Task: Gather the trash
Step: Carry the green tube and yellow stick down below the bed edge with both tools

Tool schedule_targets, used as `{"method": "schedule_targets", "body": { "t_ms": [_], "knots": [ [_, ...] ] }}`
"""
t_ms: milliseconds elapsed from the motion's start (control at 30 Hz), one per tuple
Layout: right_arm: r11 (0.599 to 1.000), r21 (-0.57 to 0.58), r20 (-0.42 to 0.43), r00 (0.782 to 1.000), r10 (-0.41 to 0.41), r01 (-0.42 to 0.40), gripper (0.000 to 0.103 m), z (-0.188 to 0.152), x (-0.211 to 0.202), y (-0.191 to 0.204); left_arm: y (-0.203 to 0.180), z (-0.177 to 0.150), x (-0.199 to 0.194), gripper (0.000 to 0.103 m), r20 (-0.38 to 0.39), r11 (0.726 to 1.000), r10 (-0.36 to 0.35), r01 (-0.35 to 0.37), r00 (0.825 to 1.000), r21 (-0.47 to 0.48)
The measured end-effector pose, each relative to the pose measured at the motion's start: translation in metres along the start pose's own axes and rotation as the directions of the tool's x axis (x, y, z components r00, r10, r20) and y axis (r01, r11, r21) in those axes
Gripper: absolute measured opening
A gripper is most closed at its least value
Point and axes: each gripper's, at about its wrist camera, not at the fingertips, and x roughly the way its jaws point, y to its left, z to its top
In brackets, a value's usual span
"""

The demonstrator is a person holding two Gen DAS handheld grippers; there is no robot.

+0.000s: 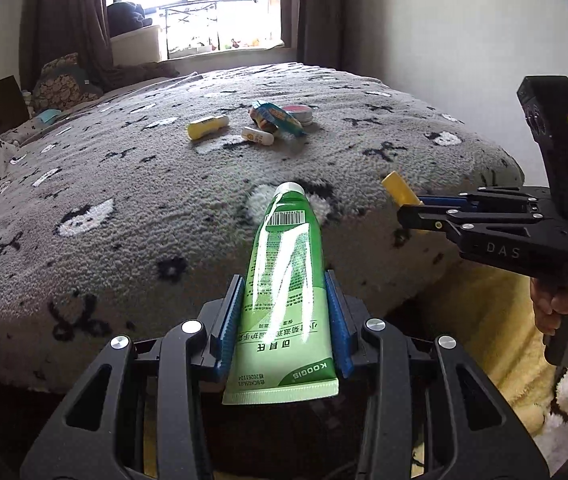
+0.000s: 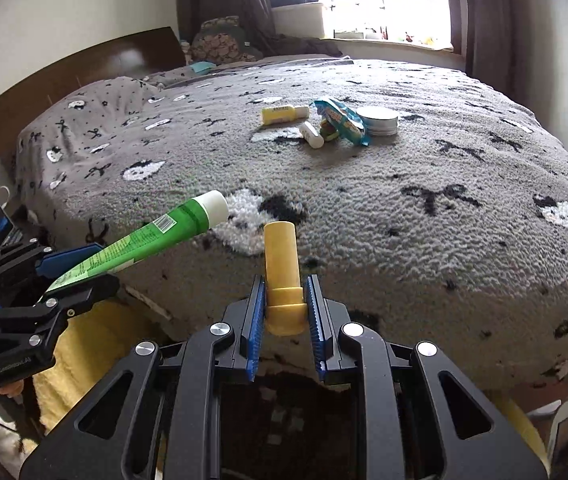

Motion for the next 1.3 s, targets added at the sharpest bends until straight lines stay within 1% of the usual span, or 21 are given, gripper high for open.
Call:
{"method": "schedule_targets", "body": {
  "t_ms": [100,200,300,400,567,700,800,833,867,933,967,1100,1233,1300],
  "knots": [
    [1.0,-0.005,-0.038,0.999,-0.014,0.014,0.022,-0.018,0.001,0.002,-0.013,-0.021,-0.007,0.037,-0.032,1.0,-0.021,0.021,0.999,0.014],
    [1.0,-0.003,-0.083,0.996,-0.019,0.019,0.022,-0.035,0.006,0.001,-0.022,-0.041,-0.006,0.037,-0.091,0.999,-0.041,0.043,0.995,0.022],
    [1.0,0.002,-0.129,0.992,-0.01,0.01,0.022,-0.048,0.015,0.004,-0.026,-0.061,0.003,0.037,-0.158,0.998,-0.059,0.062,0.986,0.019],
    [1.0,-0.01,-0.174,0.985,-0.01,0.008,0.022,-0.06,0.027,0.009,-0.029,-0.077,0.017,0.037,-0.226,0.996,-0.081,0.084,0.971,0.005],
    [1.0,0.009,-0.26,0.966,0.01,-0.008,0.022,-0.082,0.052,0.012,-0.027,-0.096,0.05,0.037,-0.329,0.99,-0.143,0.138,0.934,-0.038],
    [0.997,0.07,-0.336,0.94,0.056,-0.035,0.022,-0.099,0.073,0.005,-0.02,-0.108,0.077,0.038,-0.4,0.981,-0.193,0.17,0.896,-0.094],
    [0.993,0.108,-0.384,0.92,0.078,-0.039,0.022,-0.109,0.087,-0.002,-0.014,-0.116,0.096,0.038,-0.445,0.969,-0.244,0.198,0.862,-0.148],
    [0.991,0.13,-0.4,0.912,0.093,-0.044,0.022,-0.113,0.092,-0.006,-0.012,-0.118,0.102,0.038,-0.463,0.966,-0.254,0.203,0.849,-0.157],
    [0.989,0.144,-0.411,0.906,0.101,-0.045,0.022,-0.116,0.096,-0.009,-0.011,-0.12,0.107,0.038,-0.476,0.966,-0.257,0.203,0.841,-0.162],
    [0.987,0.159,-0.428,0.898,0.1,-0.034,0.022,-0.121,0.102,-0.013,-0.011,-0.123,0.116,0.038,-0.497,0.968,-0.248,0.197,0.831,-0.154],
    [0.986,0.166,-0.435,0.895,0.1,-0.029,0.022,-0.123,0.105,-0.016,-0.01,-0.124,0.12,0.038,-0.507,0.97,-0.244,0.194,0.827,-0.15],
    [0.981,0.192,-0.456,0.883,0.11,-0.023,0.022,-0.13,0.116,-0.019,-0.008,-0.129,0.134,0.038,-0.526,0.975,-0.222,0.178,0.821,-0.135],
    [0.982,0.188,-0.452,0.887,0.091,-0.005,0.022,-0.132,0.119,-0.02,-0.006,-0.134,0.144,0.038,-0.535,0.972,-0.231,0.178,0.812,-0.151],
    [0.984,0.18,-0.448,0.891,0.076,0.007,0.022,-0.13,0.122,-0.018,-0.007,-0.135,0.147,0.038,-0.536,0.973,-0.229,0.176,0.813,-0.148]
  ]
}}
